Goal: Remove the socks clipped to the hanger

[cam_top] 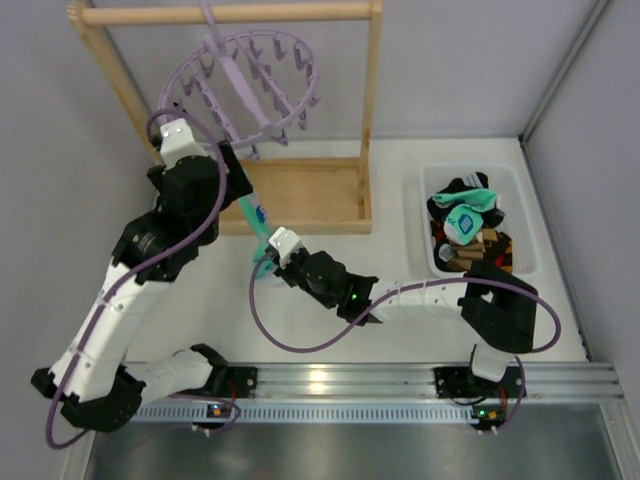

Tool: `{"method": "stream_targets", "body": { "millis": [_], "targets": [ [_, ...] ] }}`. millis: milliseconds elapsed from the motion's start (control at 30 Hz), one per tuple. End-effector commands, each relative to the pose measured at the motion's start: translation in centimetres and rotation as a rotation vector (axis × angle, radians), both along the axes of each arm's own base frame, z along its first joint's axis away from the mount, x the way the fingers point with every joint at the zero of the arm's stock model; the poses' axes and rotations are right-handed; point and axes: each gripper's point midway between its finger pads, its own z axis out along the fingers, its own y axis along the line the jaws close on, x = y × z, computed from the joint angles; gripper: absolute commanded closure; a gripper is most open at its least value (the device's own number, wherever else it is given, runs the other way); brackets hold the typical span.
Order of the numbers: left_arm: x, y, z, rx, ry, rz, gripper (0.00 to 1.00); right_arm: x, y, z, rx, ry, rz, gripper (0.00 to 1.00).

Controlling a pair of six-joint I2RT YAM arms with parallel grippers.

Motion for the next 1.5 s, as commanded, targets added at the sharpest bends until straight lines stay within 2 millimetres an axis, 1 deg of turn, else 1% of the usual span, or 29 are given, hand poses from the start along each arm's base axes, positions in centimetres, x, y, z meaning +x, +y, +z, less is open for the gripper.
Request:
{"method": "stream_targets", "body": {
  "millis": [0,133,167,200,233,267,333,367,400,433,467,500,533,567,600,667,700,733,767,833,867,900,967,1033,1100,1167,1300,1367,1467],
  "targets": [
    [1.0,-0.1,0.9,-0.010,-0.015,0.041,0.02,-0.5,-1.4,2.6,0.075,0.015,-0.058,1.00],
    [2.1,-0.6,0.1,-0.005,0.005,0.068,0.02,-0.5,-1.6,2.4,0.051,-0.009,-0.100,1.00],
    [2.3,-0.6,0.0,-0.003,0.008,0.073,0.02,-0.4,-1.5,1.9,0.031,-0.017,-0.112,1.00],
    [2.5,-0.7,-0.1,0.003,0.011,0.079,0.02,-0.4,-1.4,2.1,0.019,-0.036,-0.129,1.00],
    [3.0,-0.8,-0.4,0.016,0.022,0.085,0.02,-0.5,-1.2,2.0,0.011,-0.044,-0.133,1.00],
    [3.2,-0.9,-0.5,0.023,0.025,0.092,0.02,-0.5,-0.9,1.3,-0.010,-0.048,-0.138,1.00],
    [3.8,-1.2,-0.6,0.029,0.032,0.097,0.02,-0.6,-0.3,1.5,-0.023,-0.069,-0.142,1.00],
    [3.9,-1.3,-0.6,0.029,0.035,0.092,0.02,-0.5,-0.1,0.9,-0.040,-0.073,-0.147,1.00],
    [4.1,-1.7,-0.5,0.024,0.036,0.078,0.02,-0.7,0.3,1.2,-0.040,-0.081,-0.148,1.00],
    [4.3,-2.0,-0.7,0.026,0.042,0.072,0.03,-0.8,0.5,1.0,-0.049,-0.084,-0.146,1.00],
    [4.4,-2.0,-0.7,0.024,0.042,0.069,0.04,-0.7,0.7,0.3,-0.069,-0.084,-0.148,1.00],
    [4.5,-2.1,-0.7,0.028,0.043,0.070,0.04,-0.8,1.1,0.5,-0.069,-0.090,-0.146,1.00],
    [4.7,-2.2,-0.7,0.032,0.046,0.071,0.04,-0.8,1.2,0.3,-0.078,-0.092,-0.146,1.00],
    [4.7,-2.3,-0.7,0.032,0.047,0.065,0.06,-0.8,1.4,-0.2,-0.094,-0.096,-0.151,1.00],
    [4.7,-2.2,-0.7,0.030,0.046,0.066,0.06,-1.0,1.6,0.0,-0.099,-0.106,-0.149,1.00],
    [4.5,-2.3,-0.5,0.025,0.041,0.059,0.08,-1.0,1.8,-0.5,-0.126,-0.120,-0.156,1.00],
    [4.5,-2.4,-0.4,0.026,0.041,0.054,0.08,-1.3,2.2,-0.3,-0.130,-0.131,-0.151,1.00],
    [4.5,-2.7,-0.4,0.018,0.044,0.030,0.09,-1.4,2.4,-0.4,-0.136,-0.136,-0.149,1.00],
    [4.4,-3.0,-0.3,0.015,0.044,0.010,0.09,-1.5,2.6,-1.1,-0.158,-0.134,-0.144,1.00],
    [4.1,-3.7,-0.3,0.004,0.050,-0.049,0.10,-1.4,3.1,-0.9,-0.150,-0.133,-0.146,1.00],
    [4.0,-3.9,-0.3,0.001,0.052,-0.061,0.11,-1.4,3.2,-1.4,-0.162,-0.131,-0.147,1.00],
    [3.5,-3.9,-0.1,-0.003,0.047,-0.079,0.11,-1.3,3.4,-1.2,-0.157,-0.131,-0.149,1.00],
    [3.1,-4.5,-0.4,-0.007,0.055,-0.131,0.11,-1.2,3.7,-1.7,-0.168,-0.130,-0.149,1.00],
    [2.5,-4.1,-0.2,-0.007,0.048,-0.138,0.11,-1.0,3.7,-1.7,-0.172,-0.132,-0.157,1.00],
    [2.5,-3.3,-0.3,0.018,0.043,-0.099,0.10,-1.1,3.8,-1.8,-0.167,-0.132,-0.149,1.00],
    [2.8,-2.1,-0.2,0.063,0.042,-0.035,0.09,-1.2,3.8,-1.6,-0.162,-0.134,-0.148,1.00],
    [3.9,-1.2,-0.5,0.144,0.060,0.049,0.11,-1.5,3.8,-1.4,-0.148,-0.138,-0.138,1.00],
    [4.3,-1.2,-0.6,0.148,0.061,0.059,0.13,-1.6,3.8,-1.1,-0.144,-0.141,-0.135,1.00],
    [5.6,-2.0,-1.0,0.142,0.067,0.045,0.15,-2.1,4.2,-1.0,-0.146,-0.152,-0.119,1.00]
  ]
}}
